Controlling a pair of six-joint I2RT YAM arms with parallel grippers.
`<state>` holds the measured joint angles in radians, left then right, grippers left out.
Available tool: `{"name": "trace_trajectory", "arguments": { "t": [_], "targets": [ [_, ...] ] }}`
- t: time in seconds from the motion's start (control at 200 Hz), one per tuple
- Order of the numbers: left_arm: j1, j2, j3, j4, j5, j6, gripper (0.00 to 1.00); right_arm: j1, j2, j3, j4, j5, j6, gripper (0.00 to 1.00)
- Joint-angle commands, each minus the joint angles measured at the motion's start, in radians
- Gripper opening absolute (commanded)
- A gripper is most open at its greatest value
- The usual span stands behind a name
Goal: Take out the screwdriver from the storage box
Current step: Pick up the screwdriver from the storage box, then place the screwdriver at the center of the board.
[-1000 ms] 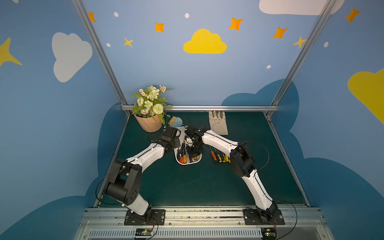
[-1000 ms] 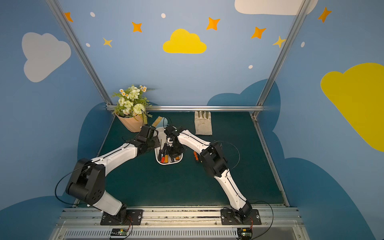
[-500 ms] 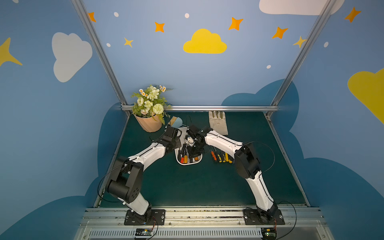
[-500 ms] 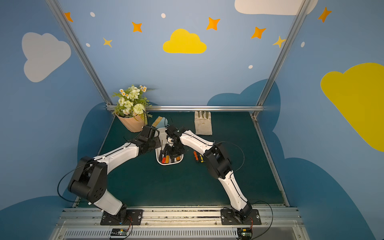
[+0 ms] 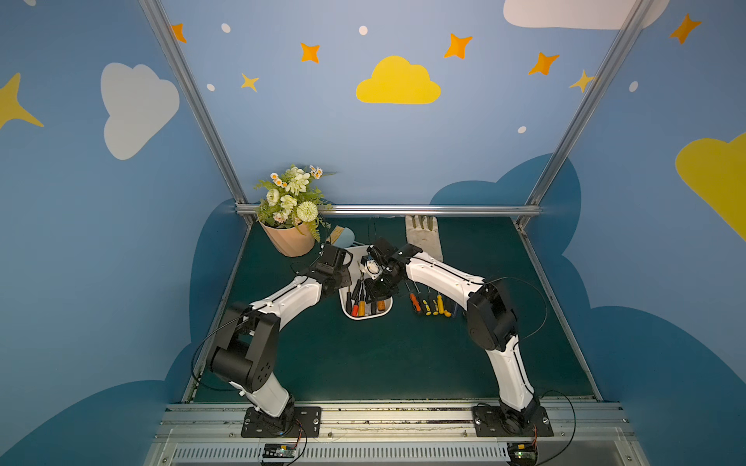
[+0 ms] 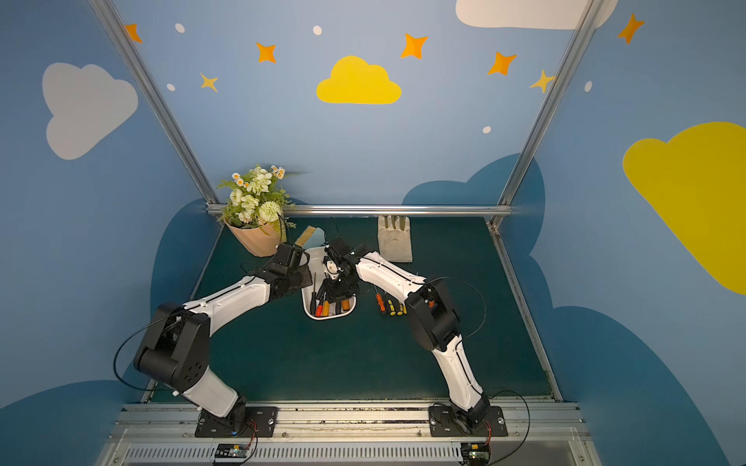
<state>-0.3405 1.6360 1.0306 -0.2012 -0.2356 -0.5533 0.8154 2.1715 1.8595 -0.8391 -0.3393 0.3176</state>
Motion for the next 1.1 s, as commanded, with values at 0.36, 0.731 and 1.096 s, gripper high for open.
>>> {"name": "trace_trajectory", "arguments": {
  "t": [0.36,0.731,1.096],
  "targets": [
    [0.067,0.074,0.054,0.042,-0.013,0.036,0.02,-0.013,-0.115,-0.033,0.109,-0.004,-0.087,0.00],
    [0.103,0.099,0.065,0.038,-0.020,0.044,0.02,-0.048,-0.250,-0.136,0.179,0.065,-0.096,0.00],
    [0.136,0.056,0.071,0.021,-0.057,0.063,0.02,-0.083,-0.332,-0.231,0.158,0.180,-0.060,0.00]
  ]
}}
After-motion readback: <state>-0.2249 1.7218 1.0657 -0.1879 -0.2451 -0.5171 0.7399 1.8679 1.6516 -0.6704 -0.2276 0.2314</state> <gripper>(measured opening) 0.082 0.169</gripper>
